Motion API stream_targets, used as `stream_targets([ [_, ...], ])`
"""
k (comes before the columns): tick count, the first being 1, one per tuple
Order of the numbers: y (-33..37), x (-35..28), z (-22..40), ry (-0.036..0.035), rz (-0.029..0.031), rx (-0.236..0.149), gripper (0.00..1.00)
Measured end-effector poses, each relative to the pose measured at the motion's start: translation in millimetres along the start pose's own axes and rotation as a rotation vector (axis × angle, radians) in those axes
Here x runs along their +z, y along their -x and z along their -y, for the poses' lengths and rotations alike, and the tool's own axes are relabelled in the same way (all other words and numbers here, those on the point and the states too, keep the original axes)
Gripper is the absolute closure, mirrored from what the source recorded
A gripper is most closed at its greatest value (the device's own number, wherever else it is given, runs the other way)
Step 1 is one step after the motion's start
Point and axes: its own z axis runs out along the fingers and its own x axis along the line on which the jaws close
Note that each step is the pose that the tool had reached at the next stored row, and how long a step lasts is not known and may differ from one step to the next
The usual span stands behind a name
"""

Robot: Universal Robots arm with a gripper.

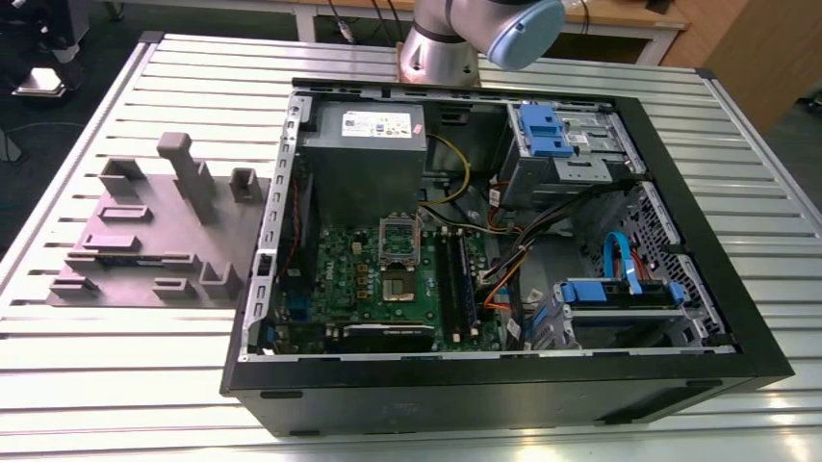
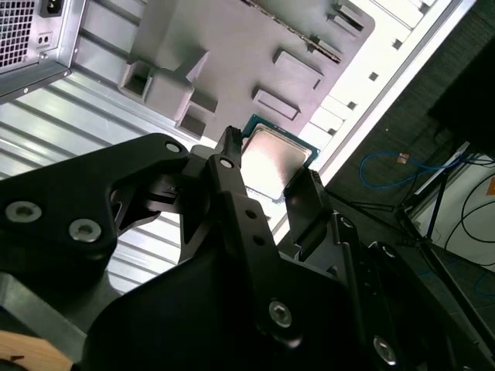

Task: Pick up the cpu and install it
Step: 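Pick up the cpu and move it towards the insertion slot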

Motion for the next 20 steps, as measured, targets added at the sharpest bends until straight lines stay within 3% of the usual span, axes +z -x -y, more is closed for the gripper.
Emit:
stream_targets([
  [9, 7.4, 0.0, -0.1, -0.0001, -0.0001, 0.0, 0.53],
  [20, 27.1, 0.0, -0.5, 0.0, -0.0001, 0.0, 0.53],
])
